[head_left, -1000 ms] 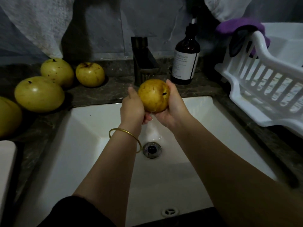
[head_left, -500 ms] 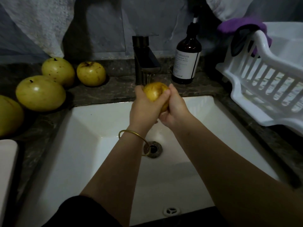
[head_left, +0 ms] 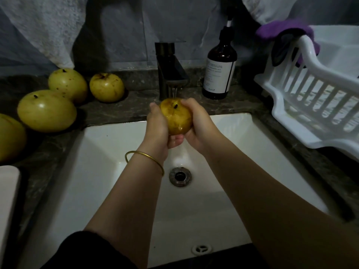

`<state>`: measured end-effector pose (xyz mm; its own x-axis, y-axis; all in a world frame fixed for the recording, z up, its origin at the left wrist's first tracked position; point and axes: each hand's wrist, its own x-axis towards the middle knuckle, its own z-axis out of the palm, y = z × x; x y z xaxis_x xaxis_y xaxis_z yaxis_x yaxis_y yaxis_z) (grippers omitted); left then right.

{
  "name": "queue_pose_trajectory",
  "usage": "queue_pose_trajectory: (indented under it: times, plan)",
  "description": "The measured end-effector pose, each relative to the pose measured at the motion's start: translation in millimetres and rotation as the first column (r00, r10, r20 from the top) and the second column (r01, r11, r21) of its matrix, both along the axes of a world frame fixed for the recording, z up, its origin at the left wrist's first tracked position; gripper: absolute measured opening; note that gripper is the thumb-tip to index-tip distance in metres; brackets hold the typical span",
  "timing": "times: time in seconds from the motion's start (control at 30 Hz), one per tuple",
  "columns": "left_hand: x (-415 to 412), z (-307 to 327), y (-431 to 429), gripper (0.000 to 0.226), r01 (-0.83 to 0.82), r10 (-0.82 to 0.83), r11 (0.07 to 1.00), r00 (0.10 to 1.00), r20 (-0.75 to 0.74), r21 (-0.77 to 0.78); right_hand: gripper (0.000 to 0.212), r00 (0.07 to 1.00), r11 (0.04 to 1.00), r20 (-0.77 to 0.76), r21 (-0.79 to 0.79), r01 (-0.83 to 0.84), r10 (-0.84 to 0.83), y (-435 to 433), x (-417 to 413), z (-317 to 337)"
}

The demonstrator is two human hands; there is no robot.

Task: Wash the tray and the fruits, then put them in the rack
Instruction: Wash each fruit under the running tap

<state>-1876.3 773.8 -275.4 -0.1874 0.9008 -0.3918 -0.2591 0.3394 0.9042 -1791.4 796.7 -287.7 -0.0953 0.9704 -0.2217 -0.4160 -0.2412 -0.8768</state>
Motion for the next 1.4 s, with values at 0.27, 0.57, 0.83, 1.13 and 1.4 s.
queue_pose_trajectory:
  times: [0.27, 0.57, 0.83, 1.13, 1.4]
  plan:
    - [-9.5, -1.9, 3.1, 0.055, -0.100, 0.101, 0.995, 0.993, -0.060, 0.012, 0.046, 0.968, 0.992, 0.237, 0.074, -0.100, 0.080, -6.5, 2.0, 8.0]
    - [-6.8, -1.5, 5.4, 0.053, -0.069, 0.077, 0.995, 0.990, -0.117, 0.070, 0.044, 0.941, 0.991, 0.337, 0.124, -0.059, 0.014, -11.9, 1.1, 5.9]
    - [-5.6, 2.5, -1.6, 0.046, -0.032, 0.054, 0.991, 0.984, -0.167, 0.132, 0.046, 0.921, 0.989, 0.390, 0.132, -0.061, 0.005, -18.1, 6.3, 10.1]
    - [1.3, 8.5, -7.1, 0.058, 0.044, 0.004, 0.973, 0.978, -0.207, 0.227, 0.041, 0.939, 0.990, 0.321, 0.105, 0.095, -0.124, -17.7, 2.7, 16.0]
    - [0.5, 8.2, -11.4, 0.069, 0.128, -0.085, 0.980, 0.960, -0.266, 0.149, 0.035, 0.859, 0.955, 0.439, 0.242, 0.170, -0.264, -17.9, 4.8, 7.4]
